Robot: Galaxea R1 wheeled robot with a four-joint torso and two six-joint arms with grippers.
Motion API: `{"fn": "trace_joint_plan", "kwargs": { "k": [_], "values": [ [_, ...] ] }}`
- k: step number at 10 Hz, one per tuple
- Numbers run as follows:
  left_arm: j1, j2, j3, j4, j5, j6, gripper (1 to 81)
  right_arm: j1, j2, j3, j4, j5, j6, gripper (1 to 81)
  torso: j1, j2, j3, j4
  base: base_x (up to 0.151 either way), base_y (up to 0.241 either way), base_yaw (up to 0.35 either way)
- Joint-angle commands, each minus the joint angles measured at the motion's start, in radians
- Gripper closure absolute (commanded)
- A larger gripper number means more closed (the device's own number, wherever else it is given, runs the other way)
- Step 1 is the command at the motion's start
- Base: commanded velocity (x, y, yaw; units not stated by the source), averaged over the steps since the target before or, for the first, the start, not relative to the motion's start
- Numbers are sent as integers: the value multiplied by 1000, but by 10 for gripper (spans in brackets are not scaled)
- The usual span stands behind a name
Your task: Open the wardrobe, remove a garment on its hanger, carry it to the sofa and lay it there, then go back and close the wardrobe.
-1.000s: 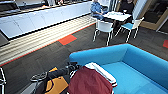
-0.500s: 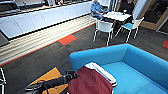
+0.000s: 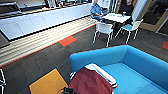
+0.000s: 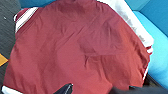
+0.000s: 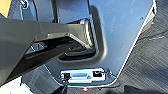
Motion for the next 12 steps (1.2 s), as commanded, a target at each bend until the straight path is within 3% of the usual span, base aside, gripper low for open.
{"fn": "trace_joint_plan", "kwargs": {
  "k": [1,5,7,12],
  "values": [
    [34,-84,79,78,-85,4,10,-9,8,7,-6,-66,-1,10,0,0,30,0,0,0,0],
    [224,-104,77,157,-93,2,10,-4,8,7,-6,-66,-1,10,0,0,82,0,0,0,0],
    [331,-79,57,222,-93,0,10,-4,8,7,-6,-66,-1,10,-2,-1,74,0,0,0,0],
    [529,-32,-88,225,-113,-4,10,-4,10,7,-6,-66,-1,10,-2,-2,74,0,0,0,0]
  ]
}}
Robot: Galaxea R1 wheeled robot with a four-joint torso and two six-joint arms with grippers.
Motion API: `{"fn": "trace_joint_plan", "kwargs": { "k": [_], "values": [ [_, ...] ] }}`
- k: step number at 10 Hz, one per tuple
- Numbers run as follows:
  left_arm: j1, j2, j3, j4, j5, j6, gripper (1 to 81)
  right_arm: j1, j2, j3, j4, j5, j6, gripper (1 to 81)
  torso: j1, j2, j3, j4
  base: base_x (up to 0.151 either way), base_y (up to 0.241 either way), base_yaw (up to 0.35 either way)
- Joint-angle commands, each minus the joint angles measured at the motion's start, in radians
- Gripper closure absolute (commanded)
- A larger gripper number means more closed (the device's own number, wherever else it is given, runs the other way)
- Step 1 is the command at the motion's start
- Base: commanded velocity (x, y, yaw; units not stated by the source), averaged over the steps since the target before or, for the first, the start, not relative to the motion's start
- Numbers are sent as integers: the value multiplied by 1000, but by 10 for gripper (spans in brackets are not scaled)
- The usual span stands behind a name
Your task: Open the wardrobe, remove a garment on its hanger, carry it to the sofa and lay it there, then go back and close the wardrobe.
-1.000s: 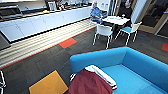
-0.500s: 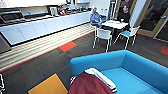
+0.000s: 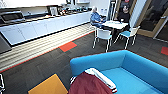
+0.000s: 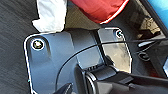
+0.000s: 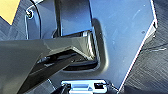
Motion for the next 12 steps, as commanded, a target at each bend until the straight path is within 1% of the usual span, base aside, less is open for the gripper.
{"fn": "trace_joint_plan", "kwargs": {
  "k": [1,3,5,10,12],
  "values": [
    [27,52,-69,25,5,-2,10,9,10,8,-6,-69,-1,10,1,0,0,0,0,0,0],
    [58,111,-150,25,4,-2,10,9,11,7,-4,-69,-1,10,1,0,0,0,0,0,0],
    [70,150,-207,28,4,-2,10,7,11,7,-6,-69,-1,10,1,-1,1,0,0,0,0],
    [86,181,-241,19,5,-4,10,9,14,2,-3,-69,-1,10,1,-1,2,0,0,0,0],
    [84,214,-301,22,4,-2,10,4,13,2,-3,-69,-1,10,1,-1,2,0,0,0,43]
  ]
}}
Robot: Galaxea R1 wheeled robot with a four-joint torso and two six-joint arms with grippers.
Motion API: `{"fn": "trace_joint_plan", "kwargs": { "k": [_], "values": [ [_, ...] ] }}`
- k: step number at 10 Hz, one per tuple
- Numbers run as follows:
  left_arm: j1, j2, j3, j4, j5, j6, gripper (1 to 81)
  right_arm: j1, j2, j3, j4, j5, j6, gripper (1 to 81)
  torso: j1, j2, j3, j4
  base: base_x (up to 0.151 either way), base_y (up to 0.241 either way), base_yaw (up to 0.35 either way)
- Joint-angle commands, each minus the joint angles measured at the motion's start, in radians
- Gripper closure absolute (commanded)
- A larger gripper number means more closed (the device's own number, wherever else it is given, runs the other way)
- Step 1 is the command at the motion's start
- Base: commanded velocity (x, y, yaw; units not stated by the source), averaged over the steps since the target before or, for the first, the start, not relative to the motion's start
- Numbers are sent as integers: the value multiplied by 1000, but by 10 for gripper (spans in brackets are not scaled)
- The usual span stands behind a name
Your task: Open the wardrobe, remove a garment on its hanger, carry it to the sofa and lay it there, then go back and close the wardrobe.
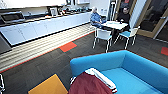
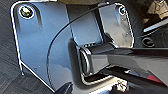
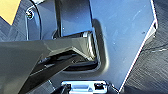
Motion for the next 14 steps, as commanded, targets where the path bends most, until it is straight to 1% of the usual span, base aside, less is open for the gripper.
{"fn": "trace_joint_plan", "kwargs": {
  "k": [1,3,6,14],
  "values": [
    [-21,31,-71,10,22,-4,10,3,10,5,-3,-69,-1,10,1,0,0,0,0,0,260],
    [-21,49,-144,4,-76,-4,10,4,10,5,-3,-69,-1,10,1,0,0,0,0,0,304],
    [-20,97,-221,16,-83,-4,10,3,12,5,-3,-69,-1,10,1,0,0,0,0,0,306],
    [-20,104,-223,17,-83,-1,10,7,15,-2,-3,-69,-1,10,1,0,0,0,0,0,307]
  ]
}}
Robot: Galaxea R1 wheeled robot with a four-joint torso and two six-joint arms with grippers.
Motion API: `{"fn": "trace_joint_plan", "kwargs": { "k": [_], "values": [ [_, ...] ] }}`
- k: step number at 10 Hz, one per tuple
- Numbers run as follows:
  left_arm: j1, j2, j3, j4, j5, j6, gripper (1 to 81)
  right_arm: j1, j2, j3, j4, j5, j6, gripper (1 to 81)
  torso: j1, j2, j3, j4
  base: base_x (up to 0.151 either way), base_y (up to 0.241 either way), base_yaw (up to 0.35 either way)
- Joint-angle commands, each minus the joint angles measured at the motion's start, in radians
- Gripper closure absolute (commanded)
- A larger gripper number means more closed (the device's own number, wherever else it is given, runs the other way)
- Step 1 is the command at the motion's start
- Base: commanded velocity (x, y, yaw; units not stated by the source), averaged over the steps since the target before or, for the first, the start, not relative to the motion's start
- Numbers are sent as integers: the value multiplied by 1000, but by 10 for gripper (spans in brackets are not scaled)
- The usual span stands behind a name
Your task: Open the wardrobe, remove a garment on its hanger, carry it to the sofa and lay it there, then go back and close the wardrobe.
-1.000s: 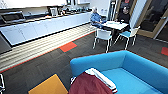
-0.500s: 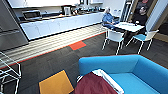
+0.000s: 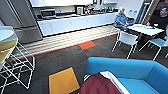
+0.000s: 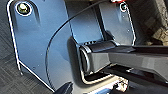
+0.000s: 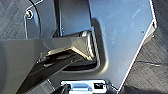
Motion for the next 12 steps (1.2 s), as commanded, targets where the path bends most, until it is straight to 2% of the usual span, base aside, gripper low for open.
{"fn": "trace_joint_plan", "kwargs": {
  "k": [1,12],
  "values": [
    [-18,-4,3,14,30,0,10,11,11,5,-4,-68,-4,10,1,0,0,0,0,0,267],
    [-22,4,3,14,30,3,10,6,12,-11,1,-68,-1,10,1,0,0,0,0,0,225]
  ]
}}
